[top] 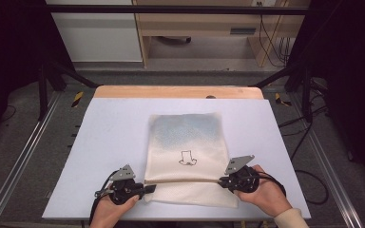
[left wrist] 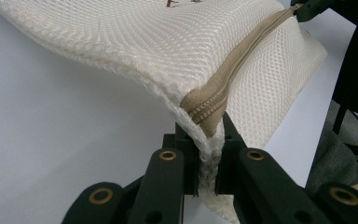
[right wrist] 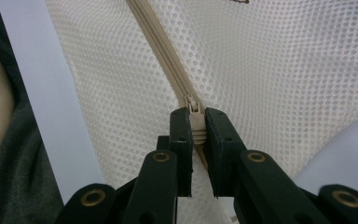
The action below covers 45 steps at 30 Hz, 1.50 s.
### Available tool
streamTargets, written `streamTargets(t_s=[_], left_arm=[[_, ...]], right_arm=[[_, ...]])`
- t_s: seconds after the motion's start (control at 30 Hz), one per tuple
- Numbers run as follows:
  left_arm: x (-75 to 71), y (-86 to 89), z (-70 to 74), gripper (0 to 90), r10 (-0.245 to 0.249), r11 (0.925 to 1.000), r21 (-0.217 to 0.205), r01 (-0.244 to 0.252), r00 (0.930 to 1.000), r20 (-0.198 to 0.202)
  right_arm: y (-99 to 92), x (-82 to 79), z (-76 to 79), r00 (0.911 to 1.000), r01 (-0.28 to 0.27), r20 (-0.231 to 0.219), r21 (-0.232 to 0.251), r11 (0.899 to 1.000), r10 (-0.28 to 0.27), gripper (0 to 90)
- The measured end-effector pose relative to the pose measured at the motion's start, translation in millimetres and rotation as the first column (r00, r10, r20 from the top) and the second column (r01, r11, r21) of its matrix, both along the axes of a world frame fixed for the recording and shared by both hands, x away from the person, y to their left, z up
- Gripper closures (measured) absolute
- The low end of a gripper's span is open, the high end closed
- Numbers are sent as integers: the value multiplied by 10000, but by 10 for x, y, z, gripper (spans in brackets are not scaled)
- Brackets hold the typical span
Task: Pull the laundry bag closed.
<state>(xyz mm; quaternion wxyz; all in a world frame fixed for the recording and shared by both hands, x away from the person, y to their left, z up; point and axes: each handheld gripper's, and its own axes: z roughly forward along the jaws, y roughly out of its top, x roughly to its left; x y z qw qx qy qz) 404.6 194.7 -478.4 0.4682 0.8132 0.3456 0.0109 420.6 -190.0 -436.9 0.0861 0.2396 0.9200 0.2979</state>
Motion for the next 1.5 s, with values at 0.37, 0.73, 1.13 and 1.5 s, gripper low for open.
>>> streamTargets(t_s=[0.37,0.73,1.13,1.5], left_arm=[[-4,-4,2,834,1,10000,30,-1,10000,12],[-3,1,4,834,-8,10000,5,8,10000,0],[-6,5,8,834,11,10000,-4,-11,10000,10],[-11,15,23,834,40,10000,-17,-40,10000,54]], right_arm=[[-90,-17,1,9998,196,-55,-28,9998,-196,822],[-162,-32,-19,9994,331,-113,-119,9994,-333,822],[-246,-45,-47,9985,524,-148,-55,9986,-524,822],[-293,-67,-73,9977,654,-186,-75,9978,-655,822]])
